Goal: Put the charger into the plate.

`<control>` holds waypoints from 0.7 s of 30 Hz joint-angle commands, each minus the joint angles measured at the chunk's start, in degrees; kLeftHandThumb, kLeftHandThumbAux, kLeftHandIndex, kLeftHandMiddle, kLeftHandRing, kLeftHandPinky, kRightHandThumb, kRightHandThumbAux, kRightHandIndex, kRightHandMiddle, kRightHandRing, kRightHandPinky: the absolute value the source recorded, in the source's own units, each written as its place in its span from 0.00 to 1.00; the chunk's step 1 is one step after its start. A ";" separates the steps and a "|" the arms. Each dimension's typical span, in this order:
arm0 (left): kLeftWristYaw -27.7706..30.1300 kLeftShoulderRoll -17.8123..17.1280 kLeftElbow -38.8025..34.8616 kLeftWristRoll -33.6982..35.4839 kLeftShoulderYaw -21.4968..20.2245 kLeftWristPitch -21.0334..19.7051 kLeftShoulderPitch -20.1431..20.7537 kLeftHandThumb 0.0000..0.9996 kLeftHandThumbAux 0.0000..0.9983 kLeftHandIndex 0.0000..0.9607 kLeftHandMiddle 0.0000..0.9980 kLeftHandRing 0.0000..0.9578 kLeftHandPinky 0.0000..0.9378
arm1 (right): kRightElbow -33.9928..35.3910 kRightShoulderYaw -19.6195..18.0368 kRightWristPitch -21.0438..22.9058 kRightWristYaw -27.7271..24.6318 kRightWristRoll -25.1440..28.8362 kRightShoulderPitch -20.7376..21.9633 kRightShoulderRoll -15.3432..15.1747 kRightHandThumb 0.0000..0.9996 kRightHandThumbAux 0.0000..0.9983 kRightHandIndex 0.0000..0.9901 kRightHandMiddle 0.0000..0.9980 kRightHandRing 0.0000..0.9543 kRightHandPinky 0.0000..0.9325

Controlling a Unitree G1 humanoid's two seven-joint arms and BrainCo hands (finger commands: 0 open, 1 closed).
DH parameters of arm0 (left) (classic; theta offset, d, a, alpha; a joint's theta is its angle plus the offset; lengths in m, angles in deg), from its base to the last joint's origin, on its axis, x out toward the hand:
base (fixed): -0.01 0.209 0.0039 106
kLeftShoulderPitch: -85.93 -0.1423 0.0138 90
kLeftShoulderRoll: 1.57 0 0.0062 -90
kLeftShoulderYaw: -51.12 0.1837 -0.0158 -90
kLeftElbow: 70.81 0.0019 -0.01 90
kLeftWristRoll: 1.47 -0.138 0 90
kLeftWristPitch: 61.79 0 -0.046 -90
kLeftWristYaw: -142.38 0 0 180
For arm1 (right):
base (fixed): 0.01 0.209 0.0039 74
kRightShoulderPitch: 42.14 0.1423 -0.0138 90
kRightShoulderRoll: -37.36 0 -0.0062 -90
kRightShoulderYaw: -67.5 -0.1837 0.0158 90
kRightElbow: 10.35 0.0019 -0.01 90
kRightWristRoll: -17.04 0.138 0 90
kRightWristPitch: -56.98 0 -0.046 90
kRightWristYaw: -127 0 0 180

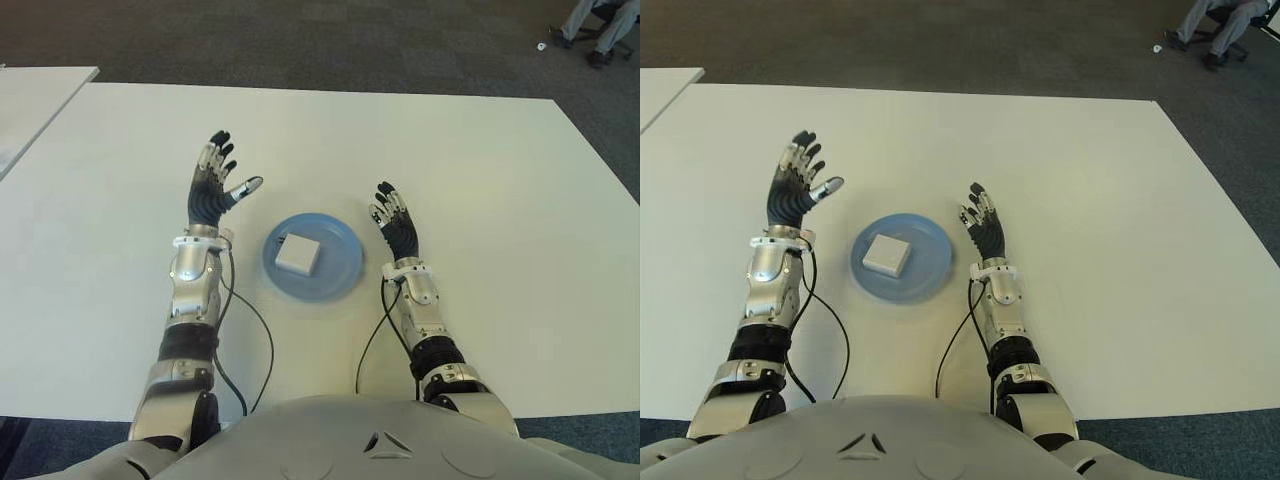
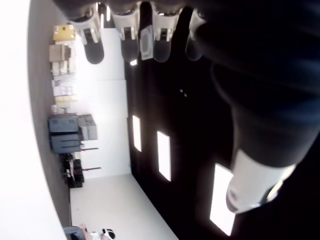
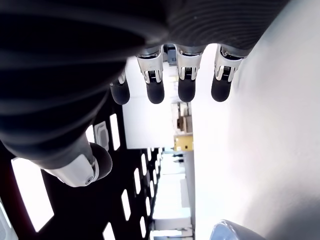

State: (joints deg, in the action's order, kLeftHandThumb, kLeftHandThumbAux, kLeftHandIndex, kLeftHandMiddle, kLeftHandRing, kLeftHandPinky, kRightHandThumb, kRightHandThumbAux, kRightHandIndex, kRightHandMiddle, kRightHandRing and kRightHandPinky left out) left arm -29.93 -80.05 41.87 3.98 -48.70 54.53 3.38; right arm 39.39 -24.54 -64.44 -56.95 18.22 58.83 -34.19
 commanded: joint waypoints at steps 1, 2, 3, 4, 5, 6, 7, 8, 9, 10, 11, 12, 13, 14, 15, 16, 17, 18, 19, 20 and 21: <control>-0.31 1.61 7.53 -1.45 1.46 3.50 -2.35 0.00 0.78 0.00 0.00 0.00 0.00 | -1.57 -0.39 0.85 -0.47 0.63 -2.47 -0.12 0.00 0.64 0.00 0.04 0.03 0.01; -0.14 1.72 8.54 -1.51 1.61 3.92 -2.57 0.00 0.77 0.00 0.00 0.00 0.00 | -1.43 -0.37 0.75 -0.58 0.62 -2.60 -0.13 0.00 0.64 0.00 0.04 0.03 0.01; -0.06 1.72 9.10 -1.51 1.71 4.25 -2.62 0.00 0.76 0.00 0.00 0.00 0.00 | -1.33 -0.37 0.70 -0.65 0.61 -2.69 -0.14 0.00 0.64 0.00 0.04 0.03 0.01; -0.07 1.72 9.34 -1.50 1.81 4.56 -2.67 0.00 0.76 0.00 0.00 0.00 0.00 | -1.10 -0.37 0.71 -0.72 0.63 -2.84 -0.16 0.00 0.64 0.00 0.04 0.03 0.01; 0.18 1.60 9.75 -1.44 1.97 4.59 -2.79 0.00 0.76 0.00 0.00 0.00 0.00 | -0.99 -0.36 0.64 -0.76 0.60 -2.95 -0.14 0.00 0.64 0.00 0.04 0.03 0.01; 0.51 1.39 9.97 -1.45 2.22 4.36 -3.00 0.00 0.75 0.00 0.00 0.00 0.00 | -0.80 -0.32 0.55 -0.82 0.55 -3.12 -0.12 0.00 0.65 0.00 0.04 0.03 0.01; 0.74 1.24 10.14 -1.44 2.42 4.21 -3.14 0.00 0.75 0.00 0.00 0.00 0.00 | -0.66 -0.30 0.50 -0.87 0.51 -3.24 -0.10 0.00 0.65 0.00 0.04 0.03 0.01; 0.93 1.02 10.35 -1.50 2.62 4.03 -3.21 0.00 0.74 0.00 0.00 0.00 0.00 | -0.58 -0.28 0.46 -0.90 0.47 -3.32 -0.07 0.00 0.65 0.00 0.04 0.03 0.02; 1.00 0.88 10.47 -1.53 2.75 3.97 -3.23 0.00 0.74 0.00 0.00 0.00 0.00 | -0.52 -0.27 0.45 -0.92 0.44 -3.37 -0.06 0.00 0.65 0.00 0.04 0.03 0.02; 0.99 0.86 10.39 -1.56 2.88 3.98 -3.35 0.00 0.73 0.00 0.00 0.00 0.00 | -0.30 -0.28 0.47 -0.99 0.46 -3.53 -0.09 0.00 0.65 0.00 0.04 0.03 0.02; 1.09 0.69 10.36 -1.75 3.08 3.84 -3.55 0.00 0.73 0.00 0.00 0.00 0.00 | 0.00 -0.25 0.50 -1.05 0.45 -3.76 -0.12 0.00 0.65 0.00 0.04 0.03 0.02; 1.16 0.58 10.33 -1.88 3.22 3.74 -3.69 0.00 0.72 0.00 0.00 0.00 0.00 | 0.23 -0.24 0.54 -1.10 0.44 -3.92 -0.15 0.00 0.65 0.00 0.04 0.02 0.02; 1.40 0.28 10.53 -2.09 3.40 3.67 -3.85 0.00 0.72 0.00 0.00 0.00 0.00 | 0.38 -0.20 0.56 -1.10 0.36 -4.04 -0.16 0.00 0.65 0.00 0.04 0.02 0.02; 1.63 0.01 10.73 -2.28 3.58 3.65 -4.00 0.00 0.71 0.00 0.00 0.00 0.00 | 0.43 -0.15 0.57 -1.06 0.24 -4.10 -0.18 0.00 0.64 0.00 0.04 0.02 0.02; 1.71 -0.10 10.61 -2.42 3.76 3.63 -4.25 0.00 0.70 0.00 0.00 0.00 0.00 | 0.71 -0.12 0.62 -1.10 0.20 -4.30 -0.22 0.00 0.64 0.00 0.04 0.02 0.01; 1.78 -0.24 10.46 -2.62 4.01 3.43 -4.68 0.00 0.69 0.00 0.00 0.00 0.00 | 0.95 -0.09 0.61 -1.19 0.16 -4.51 -0.33 0.00 0.64 0.00 0.03 0.02 0.01; 1.76 -0.27 10.16 -2.76 4.23 3.26 -5.06 0.00 0.68 0.00 0.00 0.00 0.00 | 1.27 -0.07 0.65 -1.30 0.17 -4.75 -0.43 0.00 0.64 0.00 0.03 0.02 0.01; 1.74 -0.34 10.13 -2.83 4.39 3.14 -5.38 0.00 0.67 0.00 0.00 0.00 0.00 | 1.47 -0.07 0.68 -1.40 0.19 -4.90 -0.52 0.00 0.63 0.00 0.03 0.02 0.02; 1.68 -0.34 9.96 -2.90 4.57 3.05 -5.68 0.00 0.66 0.00 0.00 0.00 0.00 | 1.76 -0.08 0.75 -1.53 0.24 -5.09 -0.61 0.00 0.63 0.00 0.03 0.02 0.02; 1.68 -0.37 10.21 -2.88 4.66 3.15 -5.88 0.00 0.65 0.00 0.00 0.00 0.00 | 1.95 -0.10 0.83 -1.62 0.30 -5.20 -0.67 0.00 0.63 0.00 0.03 0.02 0.02; 1.68 -0.42 10.41 -2.84 4.75 3.22 -6.01 0.00 0.64 0.00 0.00 0.00 0.00 | 2.08 -0.11 0.91 -1.69 0.33 -5.27 -0.71 0.00 0.63 0.00 0.03 0.02 0.02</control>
State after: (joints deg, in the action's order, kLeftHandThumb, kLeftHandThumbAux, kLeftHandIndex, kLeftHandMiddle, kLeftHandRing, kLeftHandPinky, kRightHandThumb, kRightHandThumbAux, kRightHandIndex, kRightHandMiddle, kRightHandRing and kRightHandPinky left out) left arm -28.89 -80.25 51.47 1.81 -44.58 58.28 -1.31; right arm 42.46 -24.58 -65.19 -58.33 18.18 56.12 -34.51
